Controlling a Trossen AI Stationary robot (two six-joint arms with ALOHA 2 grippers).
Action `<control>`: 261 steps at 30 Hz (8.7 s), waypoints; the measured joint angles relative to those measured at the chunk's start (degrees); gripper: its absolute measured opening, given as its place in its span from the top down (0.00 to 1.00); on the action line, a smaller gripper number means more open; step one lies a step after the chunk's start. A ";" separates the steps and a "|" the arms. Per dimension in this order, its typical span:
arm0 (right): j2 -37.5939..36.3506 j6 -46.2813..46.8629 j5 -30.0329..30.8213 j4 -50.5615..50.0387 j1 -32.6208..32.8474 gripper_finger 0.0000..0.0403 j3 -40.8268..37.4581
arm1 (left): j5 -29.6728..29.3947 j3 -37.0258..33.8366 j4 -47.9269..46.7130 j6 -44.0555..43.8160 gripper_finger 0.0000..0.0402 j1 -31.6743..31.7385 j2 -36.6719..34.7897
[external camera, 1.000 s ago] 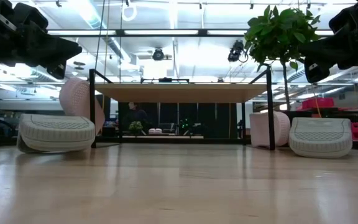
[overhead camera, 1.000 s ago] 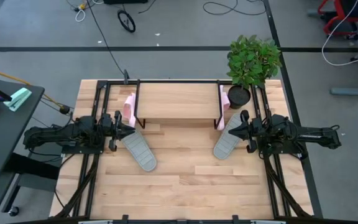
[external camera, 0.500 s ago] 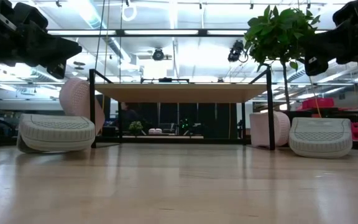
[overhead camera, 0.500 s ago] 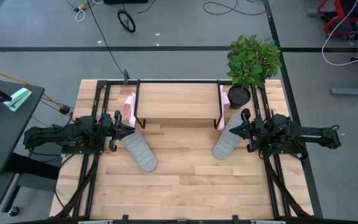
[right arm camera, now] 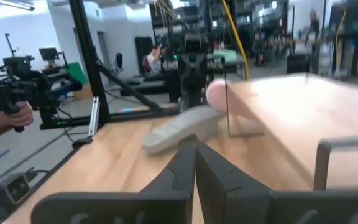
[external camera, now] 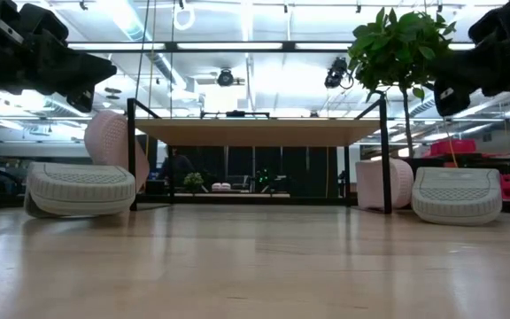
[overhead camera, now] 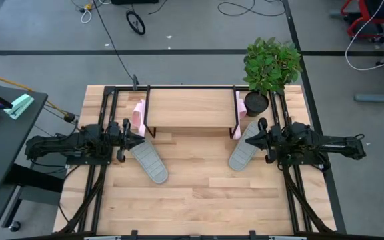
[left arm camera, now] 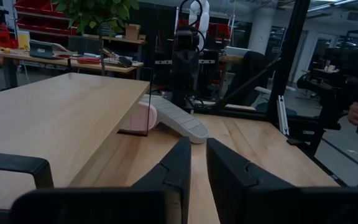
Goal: Pick and place slides into the shelf
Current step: Put the right grey slide onto the shelf
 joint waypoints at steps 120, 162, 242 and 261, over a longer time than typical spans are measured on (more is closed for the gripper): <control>43.72 29.48 7.18 -64.83 -26.74 0.33 35.04 | 0.00 0.00 -1.53 6.10 0.80 -0.02 0.00; 53.13 23.58 2.12 -60.81 -37.51 0.35 31.74 | -0.02 0.00 -1.76 5.58 0.79 0.00 0.00; 48.30 56.68 13.88 -75.55 -5.72 0.92 43.53 | 0.00 0.00 -2.16 4.59 0.80 -0.02 0.00; 58.01 58.36 26.94 -67.84 26.36 0.93 71.33 | 0.02 0.00 -1.62 3.33 0.80 -0.02 0.00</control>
